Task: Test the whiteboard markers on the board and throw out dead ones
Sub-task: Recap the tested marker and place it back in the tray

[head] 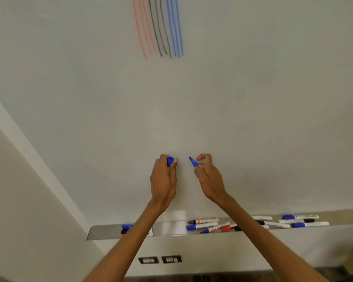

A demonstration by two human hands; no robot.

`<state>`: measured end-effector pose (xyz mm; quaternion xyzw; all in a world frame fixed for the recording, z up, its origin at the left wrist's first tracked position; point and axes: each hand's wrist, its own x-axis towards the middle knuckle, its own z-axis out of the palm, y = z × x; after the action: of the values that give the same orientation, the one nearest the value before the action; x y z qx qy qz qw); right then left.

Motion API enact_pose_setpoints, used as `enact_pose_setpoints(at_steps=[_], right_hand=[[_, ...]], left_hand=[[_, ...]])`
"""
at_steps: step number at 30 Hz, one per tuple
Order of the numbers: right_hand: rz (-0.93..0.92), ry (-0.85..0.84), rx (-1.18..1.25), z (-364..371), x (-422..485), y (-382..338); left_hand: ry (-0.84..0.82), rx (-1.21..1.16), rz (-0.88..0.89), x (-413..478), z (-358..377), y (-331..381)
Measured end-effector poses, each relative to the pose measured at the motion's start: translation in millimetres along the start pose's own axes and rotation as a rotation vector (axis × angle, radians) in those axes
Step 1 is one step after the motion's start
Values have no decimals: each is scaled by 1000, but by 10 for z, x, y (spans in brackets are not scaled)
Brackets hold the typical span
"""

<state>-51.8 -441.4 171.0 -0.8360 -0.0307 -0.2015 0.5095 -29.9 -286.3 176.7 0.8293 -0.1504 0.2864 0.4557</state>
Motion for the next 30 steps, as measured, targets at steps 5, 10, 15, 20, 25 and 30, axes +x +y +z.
enact_pose_setpoints(at_steps=[5,10,15,20,25,30], right_hand=[[-281,48,23,-243,369,-497],[-541,161,94,-622,808,-1134],[-565,128,360,-989,1202,-1827],[-746,116,373,-1353,1448,-2450],[-868,138,374,-1524,1781,-2839],[-908,261,430,-1538,1989,-3146]], left_hand=[[144,-29,143,566,-209,340],[305,-38,284,1321,-595,782],[451,-37,445,1976,-968,1170],[551,-34,493,2617,-1359,1469],[569,79,524,3192,-1626,1699],[595,77,554,3379,-1569,1833]])
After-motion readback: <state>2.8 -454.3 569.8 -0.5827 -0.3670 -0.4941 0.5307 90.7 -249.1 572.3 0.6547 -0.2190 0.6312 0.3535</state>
